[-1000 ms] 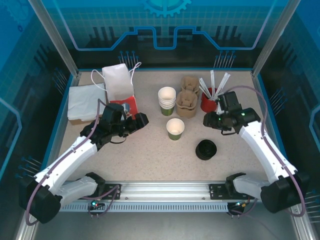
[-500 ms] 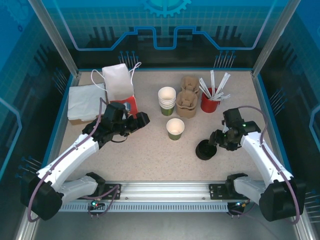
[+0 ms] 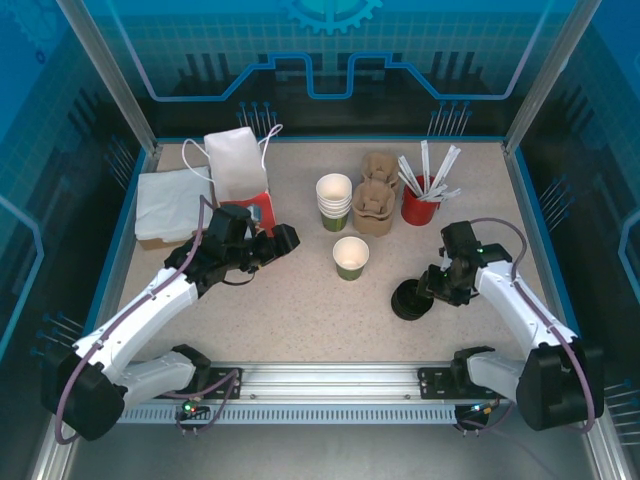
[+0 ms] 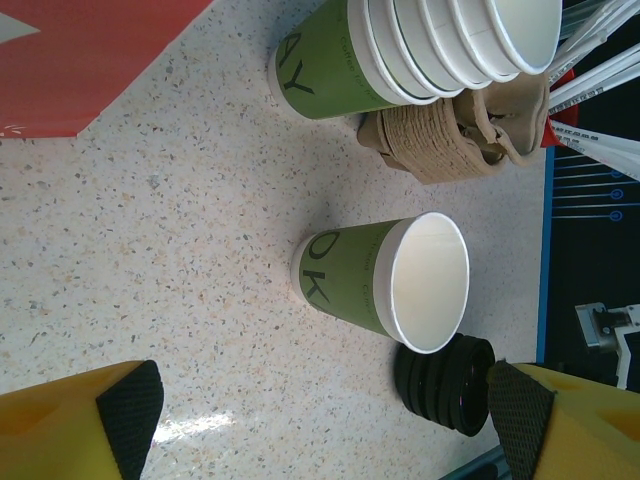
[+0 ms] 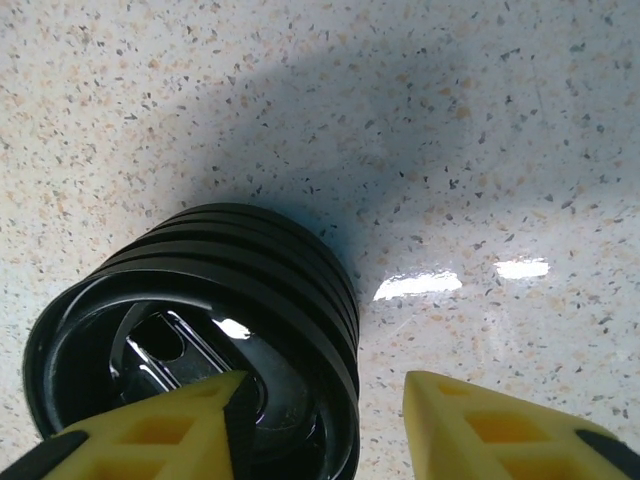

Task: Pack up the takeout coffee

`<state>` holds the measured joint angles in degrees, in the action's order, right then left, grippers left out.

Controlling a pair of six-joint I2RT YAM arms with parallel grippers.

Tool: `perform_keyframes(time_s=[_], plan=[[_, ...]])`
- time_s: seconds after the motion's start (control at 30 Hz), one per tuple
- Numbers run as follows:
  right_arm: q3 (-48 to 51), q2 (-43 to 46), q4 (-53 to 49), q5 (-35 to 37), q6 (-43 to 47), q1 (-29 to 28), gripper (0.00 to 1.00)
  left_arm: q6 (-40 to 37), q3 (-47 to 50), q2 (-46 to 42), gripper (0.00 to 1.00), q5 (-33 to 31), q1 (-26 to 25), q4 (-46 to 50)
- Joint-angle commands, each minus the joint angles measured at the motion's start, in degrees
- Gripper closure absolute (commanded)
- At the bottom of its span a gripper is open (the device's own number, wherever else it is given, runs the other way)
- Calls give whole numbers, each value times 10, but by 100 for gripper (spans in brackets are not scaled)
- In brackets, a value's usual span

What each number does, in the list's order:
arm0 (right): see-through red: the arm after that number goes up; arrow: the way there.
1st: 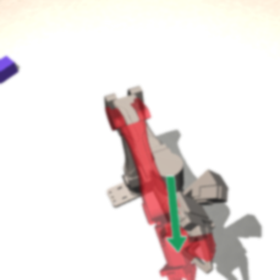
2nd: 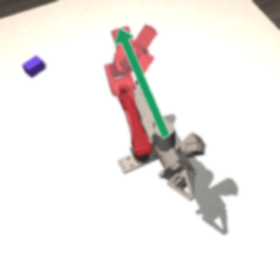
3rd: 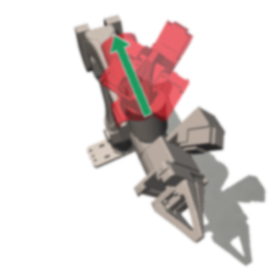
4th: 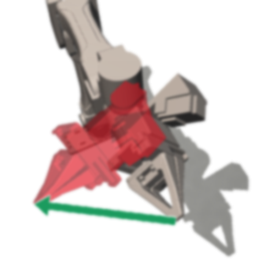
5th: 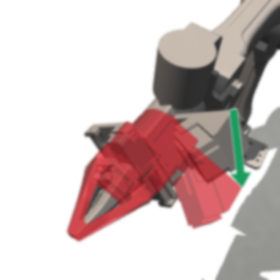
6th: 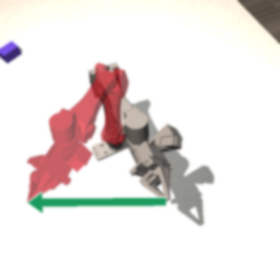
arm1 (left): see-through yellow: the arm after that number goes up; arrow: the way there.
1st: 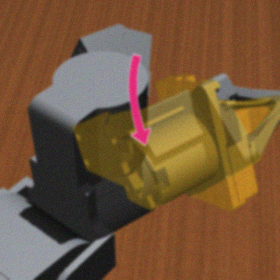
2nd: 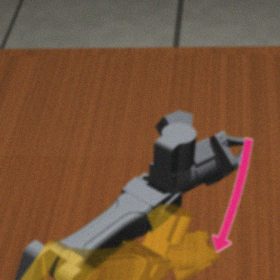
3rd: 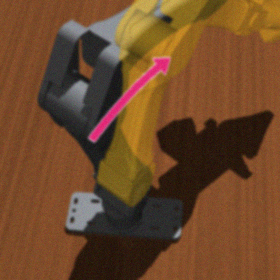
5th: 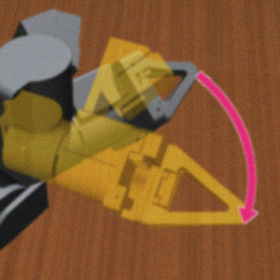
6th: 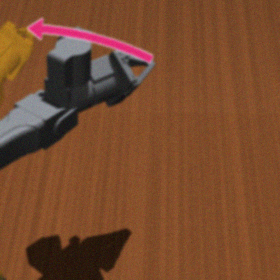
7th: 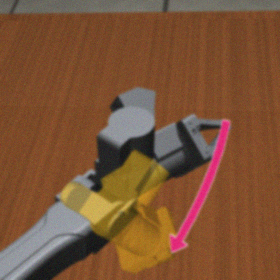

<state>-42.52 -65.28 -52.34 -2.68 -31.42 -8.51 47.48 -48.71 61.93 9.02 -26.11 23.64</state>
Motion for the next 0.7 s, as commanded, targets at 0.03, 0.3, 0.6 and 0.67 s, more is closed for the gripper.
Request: perform_keyframes(time_s=[0.03, 0.3, 0.6, 0.67], plan=[[9, -10, 6, -10, -4, 7, 66, -16, -14, -3, 11, 9, -4, 2], [15, -17, 6, -10, -4, 8, 75, -17, -18, 0, 11, 9, -4, 4], [15, -31, 4, -18, -1, 7, 75, -20, -20, -1, 11, 9, -4, 9], [14, -31, 4, -19, 1, 6, 74, -22, -22, -1, 11, 8, -4, 10]])
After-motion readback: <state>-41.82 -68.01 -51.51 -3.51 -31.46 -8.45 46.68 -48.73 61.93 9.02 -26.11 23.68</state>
